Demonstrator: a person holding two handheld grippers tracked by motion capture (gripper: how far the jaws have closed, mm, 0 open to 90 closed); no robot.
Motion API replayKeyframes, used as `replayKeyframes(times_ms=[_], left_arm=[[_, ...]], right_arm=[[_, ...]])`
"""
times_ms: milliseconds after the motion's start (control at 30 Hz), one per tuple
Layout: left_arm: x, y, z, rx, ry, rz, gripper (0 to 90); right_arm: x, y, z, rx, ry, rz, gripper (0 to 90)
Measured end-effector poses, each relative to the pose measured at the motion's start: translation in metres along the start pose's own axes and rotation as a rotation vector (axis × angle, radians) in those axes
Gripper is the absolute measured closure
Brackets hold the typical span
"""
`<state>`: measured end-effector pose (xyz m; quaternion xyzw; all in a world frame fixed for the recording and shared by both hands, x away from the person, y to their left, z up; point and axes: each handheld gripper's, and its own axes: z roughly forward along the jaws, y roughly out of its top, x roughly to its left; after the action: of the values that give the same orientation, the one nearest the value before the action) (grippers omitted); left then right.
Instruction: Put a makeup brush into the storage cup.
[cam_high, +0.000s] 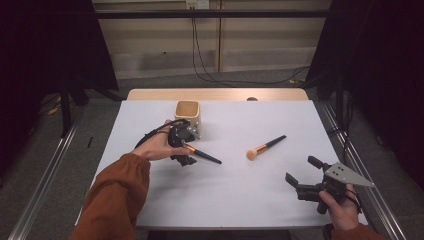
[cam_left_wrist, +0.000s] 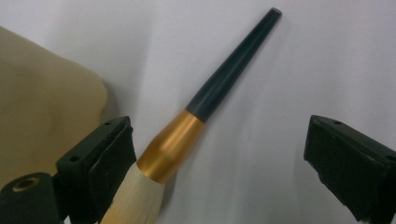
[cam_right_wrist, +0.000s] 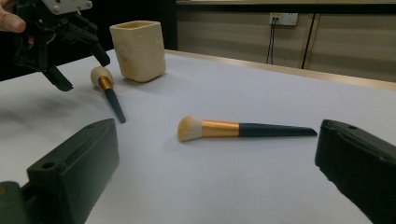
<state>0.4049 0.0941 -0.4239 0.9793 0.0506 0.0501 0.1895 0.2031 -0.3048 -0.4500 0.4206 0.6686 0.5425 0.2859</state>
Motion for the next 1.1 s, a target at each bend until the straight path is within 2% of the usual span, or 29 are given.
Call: replayKeyframes(times_ms=[133, 200, 367, 400, 467, 633, 667, 900, 1067, 1100], left_arm=[[0.004, 0.002, 0.003, 0.037, -0.037, 0.046, 8.2], [0.006, 0.003, 0.005, 0.042, -0.037, 0.040, 8.2], [0.012, 0.006, 0.011, 0.088, -0.037, 0.068, 12.0], [0.012, 0.005, 0.012, 0.085, -0.030, 0.056, 12.0], [0.014, 0.005, 0.013, 0.095, -0.037, 0.057, 12.6], [0.017, 0.005, 0.014, 0.122, -0.029, 0.080, 15.4], [0.017, 0.004, 0.015, 0.123, -0.028, 0.069, 15.4], [0.020, 0.003, 0.018, 0.135, -0.048, 0.101, 20.9], [0.023, 0.001, 0.023, 0.148, -0.041, 0.087, 23.3], [0.024, 0.002, 0.023, 0.151, -0.032, 0.104, 24.5]], right_arm=[[0.000, 0.000, 0.000, 0.000, 0.002, 0.001, 0.0], [0.000, 0.000, 0.000, 0.001, 0.000, 0.006, 0.0], [0.000, 0.000, -0.001, -0.002, 0.001, 0.008, 0.0], [0.000, 0.000, -0.001, -0.002, 0.001, 0.007, 0.0], [0.000, 0.000, -0.001, -0.001, 0.000, 0.007, 0.0], [0.000, 0.000, 0.000, 0.000, 0.000, 0.008, 0.0], [0.000, 0.000, 0.000, 0.000, 0.000, 0.007, 0.0], [0.000, 0.000, 0.000, -0.001, 0.001, 0.007, 0.0], [0.000, 0.000, -0.001, 0.001, 0.001, 0.003, 0.0], [0.000, 0.000, -0.001, 0.000, 0.001, 0.004, 0.0]])
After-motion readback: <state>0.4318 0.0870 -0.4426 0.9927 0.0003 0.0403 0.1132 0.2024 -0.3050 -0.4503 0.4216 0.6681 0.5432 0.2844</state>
